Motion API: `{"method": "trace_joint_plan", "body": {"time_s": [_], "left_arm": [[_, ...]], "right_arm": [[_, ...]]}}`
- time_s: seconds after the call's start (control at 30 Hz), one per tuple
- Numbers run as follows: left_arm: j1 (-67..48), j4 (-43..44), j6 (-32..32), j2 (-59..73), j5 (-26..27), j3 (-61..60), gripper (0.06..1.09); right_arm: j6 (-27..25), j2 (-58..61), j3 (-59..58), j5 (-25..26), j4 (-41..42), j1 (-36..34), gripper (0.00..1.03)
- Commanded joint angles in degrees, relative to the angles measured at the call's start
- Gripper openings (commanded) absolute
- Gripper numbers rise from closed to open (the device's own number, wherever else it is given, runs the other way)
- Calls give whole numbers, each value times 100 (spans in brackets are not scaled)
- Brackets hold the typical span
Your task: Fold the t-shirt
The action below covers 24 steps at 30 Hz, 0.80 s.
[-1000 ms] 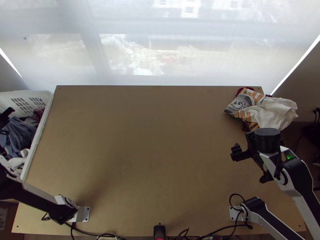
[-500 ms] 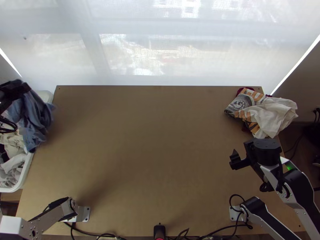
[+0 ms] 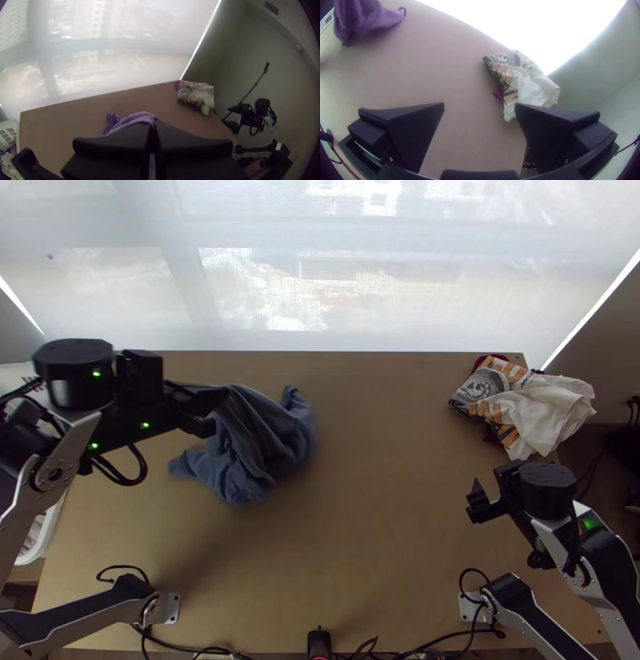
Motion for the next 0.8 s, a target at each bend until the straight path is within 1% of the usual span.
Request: {"method": "trace_joint_plan", "body": {"time_s": [0.0, 0.2, 0.27, 0.3, 0.33, 0.37, 0.4, 0.43, 0.5, 0.57, 0.6, 0.7, 0.77], "left_arm": [[-1884, 110, 232, 555, -66, -318, 10], [-3264, 444, 408, 1364, -128, -309, 10], [-3677, 558, 408, 1619, -110, -309, 12], [-3897, 567, 408, 1724, -101, -300, 18], [-4099, 567, 408, 1812, -84, -291, 27], [-4248, 558, 417, 1900, -75, -300, 42], [-4371, 558, 487, 1953, -75, -300, 62], [-4459, 549, 566, 1979, -75, -309, 78], [-4468, 549, 566, 1970, -75, -300, 94], [-4363, 497, 610, 1839, -92, -300, 101], [-4231, 417, 628, 1733, -92, -300, 103], [-3686, 57, 847, 1426, -101, -388, 103], [-3202, -84, 1032, 1136, -119, -669, 102]], "right_arm": [[-294, -82, 94, 156, 1, -480, 98], [-381, -179, 111, 226, -43, -1157, 98], [-417, -214, 102, 226, -60, -1394, 98], [-434, -231, 102, 226, -69, -1508, 98], [-461, -258, 102, 226, -69, -1614, 98], [-469, -267, 102, 226, -78, -1693, 98], [-496, -293, 94, 235, -96, -1763, 98], [-522, -328, 85, 235, -104, -1825, 98], [-522, -398, 59, 261, -140, -1895, 98], [-522, -451, 32, 261, -184, -1974, 98], [-513, -478, 15, 261, -192, -2001, 98], [-513, -548, -21, 261, -219, -2009, 98], [-522, -574, -29, 261, -227, -2001, 98]]}}
